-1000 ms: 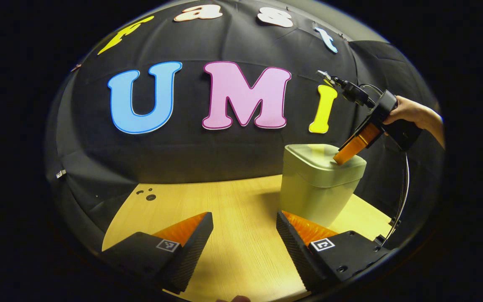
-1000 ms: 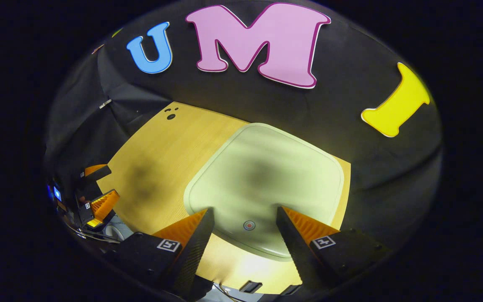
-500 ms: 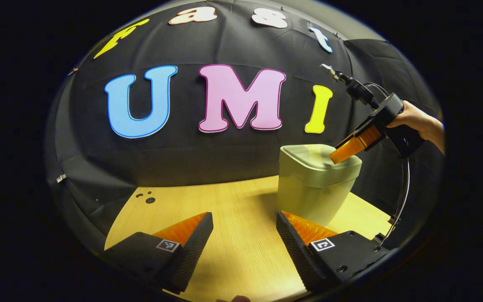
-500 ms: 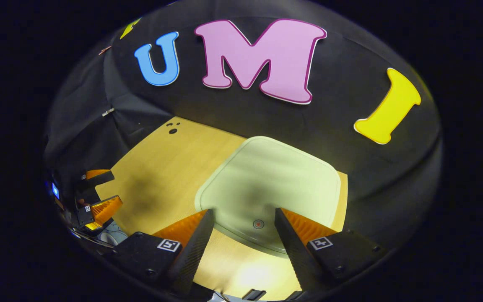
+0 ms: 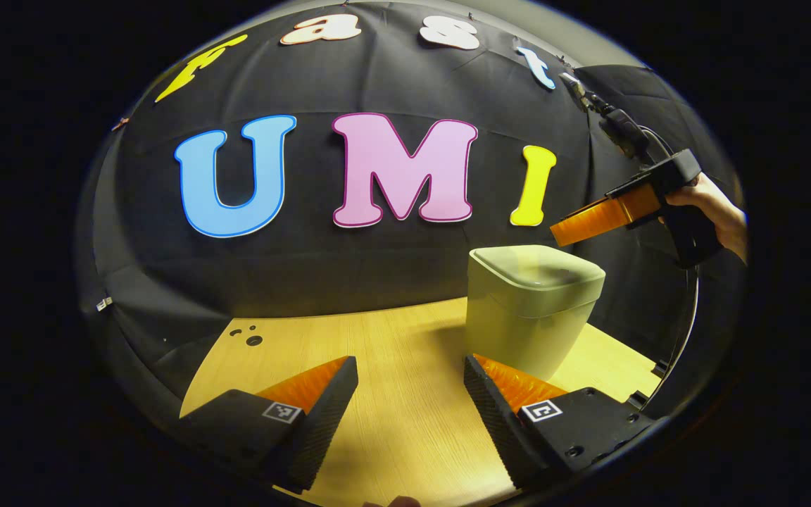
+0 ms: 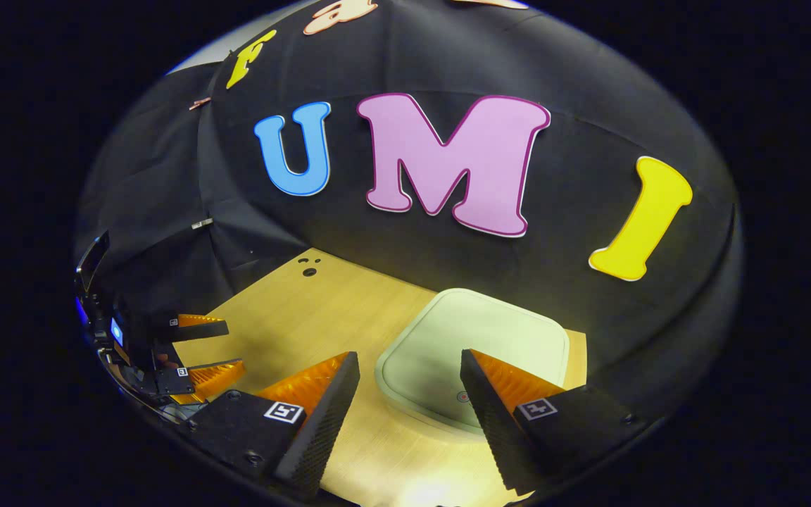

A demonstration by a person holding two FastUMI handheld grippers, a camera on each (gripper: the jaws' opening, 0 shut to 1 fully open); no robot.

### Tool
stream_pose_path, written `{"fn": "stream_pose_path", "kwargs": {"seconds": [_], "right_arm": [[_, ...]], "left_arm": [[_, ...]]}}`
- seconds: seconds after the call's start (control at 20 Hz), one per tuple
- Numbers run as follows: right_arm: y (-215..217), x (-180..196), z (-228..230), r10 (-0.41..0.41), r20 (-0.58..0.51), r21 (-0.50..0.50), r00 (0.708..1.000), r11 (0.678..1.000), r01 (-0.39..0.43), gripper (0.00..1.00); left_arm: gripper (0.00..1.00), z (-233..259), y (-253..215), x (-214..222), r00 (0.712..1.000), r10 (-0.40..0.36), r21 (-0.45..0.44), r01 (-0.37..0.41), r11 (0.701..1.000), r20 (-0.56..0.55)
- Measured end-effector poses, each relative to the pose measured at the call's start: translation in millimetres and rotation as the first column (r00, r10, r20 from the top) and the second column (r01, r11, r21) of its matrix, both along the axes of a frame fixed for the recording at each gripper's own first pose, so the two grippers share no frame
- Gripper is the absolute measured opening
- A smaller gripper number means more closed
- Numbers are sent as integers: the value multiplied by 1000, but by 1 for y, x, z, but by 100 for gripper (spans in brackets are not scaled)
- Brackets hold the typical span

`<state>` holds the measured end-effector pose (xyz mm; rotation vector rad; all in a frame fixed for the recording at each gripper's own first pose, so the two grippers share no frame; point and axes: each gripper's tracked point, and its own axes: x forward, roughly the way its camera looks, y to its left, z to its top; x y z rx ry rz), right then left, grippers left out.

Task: Press the lid of the desktop garbage bin to open it, pick up the crumpled paper on the desktop and throw it into the bin, then pick up the pop can on the desktop and drop it into the bin, and finally close the garbage bin lid.

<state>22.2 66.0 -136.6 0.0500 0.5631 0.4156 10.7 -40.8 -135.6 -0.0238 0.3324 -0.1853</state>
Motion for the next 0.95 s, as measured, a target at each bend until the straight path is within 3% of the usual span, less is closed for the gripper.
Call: {"fn": "stream_pose_path", "kwargs": {"seconds": [0.45, 0.95], "right_arm": [[44, -31, 26, 61, 134, 35, 989, 997, -67, 93], [87, -57, 24, 79, 179, 91, 981, 991, -97, 93]], "left_arm": [[98, 9, -11, 5, 999, -29, -9, 29, 1000, 20], [98, 37, -3, 7, 997, 3, -89, 4, 996, 77]]}}
